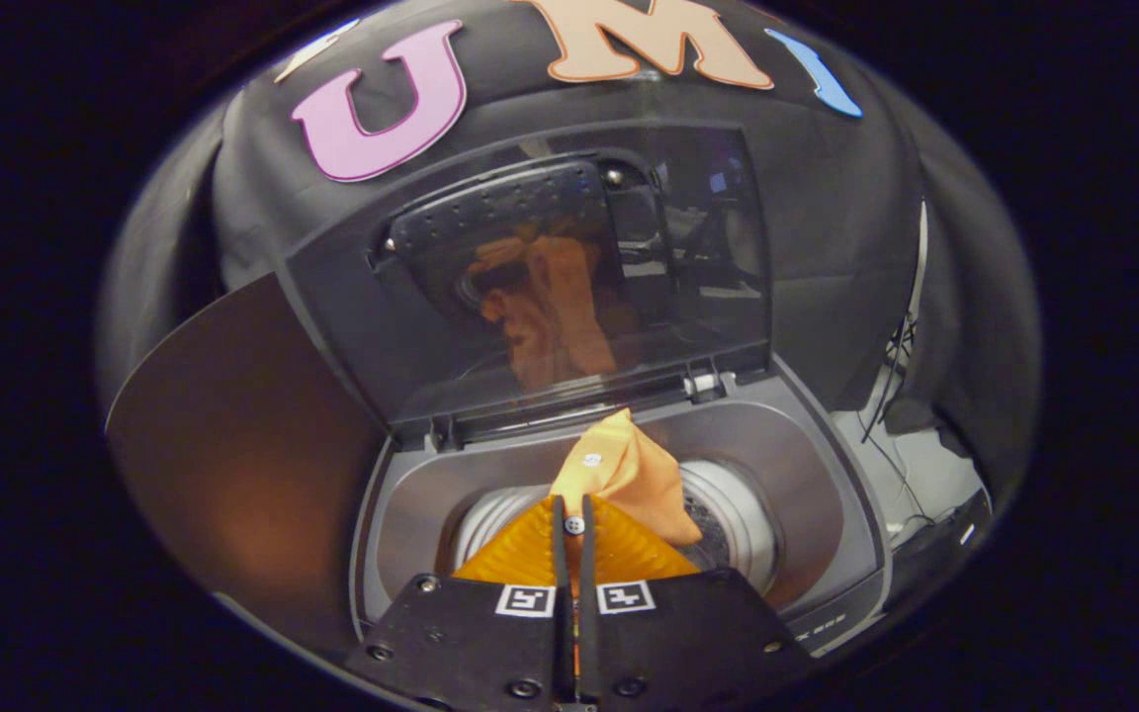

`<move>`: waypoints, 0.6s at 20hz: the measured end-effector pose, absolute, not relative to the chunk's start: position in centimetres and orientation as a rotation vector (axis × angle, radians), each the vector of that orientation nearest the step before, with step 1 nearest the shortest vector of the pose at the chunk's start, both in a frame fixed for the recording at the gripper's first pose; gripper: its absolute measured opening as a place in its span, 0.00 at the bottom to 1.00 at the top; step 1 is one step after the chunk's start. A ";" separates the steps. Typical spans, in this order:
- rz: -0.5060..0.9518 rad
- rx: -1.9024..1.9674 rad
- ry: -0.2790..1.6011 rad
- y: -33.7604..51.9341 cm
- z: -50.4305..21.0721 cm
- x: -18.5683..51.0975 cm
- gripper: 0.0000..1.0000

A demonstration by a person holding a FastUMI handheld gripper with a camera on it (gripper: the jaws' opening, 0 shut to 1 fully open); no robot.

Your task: Put the clothes into the washing machine and then close the washing machine lid.

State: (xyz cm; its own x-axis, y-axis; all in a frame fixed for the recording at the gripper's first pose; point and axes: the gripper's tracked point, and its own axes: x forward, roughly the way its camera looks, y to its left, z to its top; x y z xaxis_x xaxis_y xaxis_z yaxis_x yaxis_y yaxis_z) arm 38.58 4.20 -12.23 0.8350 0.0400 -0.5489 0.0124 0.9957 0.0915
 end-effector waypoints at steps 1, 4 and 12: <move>0.001 0.090 0.596 3.8 -12.9 38.3 0.03; 0.006 0.129 0.570 3.9 -11.9 37.5 0.34; 0.036 0.010 0.495 4.2 -4.5 28.3 0.97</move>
State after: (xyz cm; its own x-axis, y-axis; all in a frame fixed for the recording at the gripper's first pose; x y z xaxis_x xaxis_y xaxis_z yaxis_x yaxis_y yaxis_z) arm 28.29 4.19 -4.51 0.8793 0.0371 -0.4748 -0.0324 0.9993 0.0180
